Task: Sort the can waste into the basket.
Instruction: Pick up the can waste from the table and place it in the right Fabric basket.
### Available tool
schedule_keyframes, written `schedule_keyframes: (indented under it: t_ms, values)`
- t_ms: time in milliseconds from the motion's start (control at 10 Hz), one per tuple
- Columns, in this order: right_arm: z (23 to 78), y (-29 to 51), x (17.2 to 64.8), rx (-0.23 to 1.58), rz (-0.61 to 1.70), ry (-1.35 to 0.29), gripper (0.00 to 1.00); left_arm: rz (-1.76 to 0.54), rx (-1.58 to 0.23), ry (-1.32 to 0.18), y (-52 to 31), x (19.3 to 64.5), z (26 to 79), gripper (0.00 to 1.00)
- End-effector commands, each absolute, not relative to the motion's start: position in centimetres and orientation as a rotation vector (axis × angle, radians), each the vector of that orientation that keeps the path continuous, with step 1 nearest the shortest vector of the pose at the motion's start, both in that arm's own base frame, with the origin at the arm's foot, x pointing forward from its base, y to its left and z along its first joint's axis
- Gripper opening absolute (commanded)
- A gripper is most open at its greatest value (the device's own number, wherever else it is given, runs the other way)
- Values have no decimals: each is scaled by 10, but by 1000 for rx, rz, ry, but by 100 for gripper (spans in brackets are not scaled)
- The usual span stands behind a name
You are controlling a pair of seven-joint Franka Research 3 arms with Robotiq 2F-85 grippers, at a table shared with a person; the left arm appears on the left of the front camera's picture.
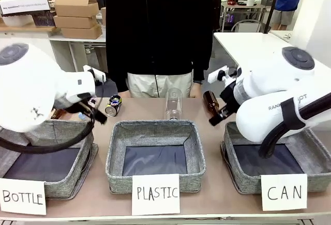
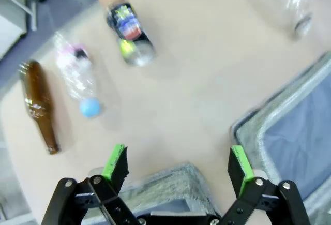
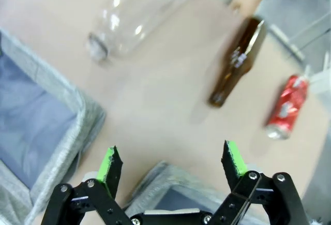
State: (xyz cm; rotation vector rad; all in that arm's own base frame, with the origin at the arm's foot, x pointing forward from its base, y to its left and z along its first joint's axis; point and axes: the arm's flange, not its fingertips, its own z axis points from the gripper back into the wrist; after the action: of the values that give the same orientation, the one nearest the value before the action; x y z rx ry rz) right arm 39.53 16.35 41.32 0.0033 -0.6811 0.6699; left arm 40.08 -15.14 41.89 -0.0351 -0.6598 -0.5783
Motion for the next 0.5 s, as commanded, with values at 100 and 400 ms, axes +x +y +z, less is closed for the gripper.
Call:
schedule_keyframes:
  t_ms: [100,400]
  values:
    - [508,142,312,-50,706,-719,100,-557,-102,-774,-126,317,530,100]
    - [523,136,224,-40,655,-511,100,-740,-226,-451,-124,241,516,100]
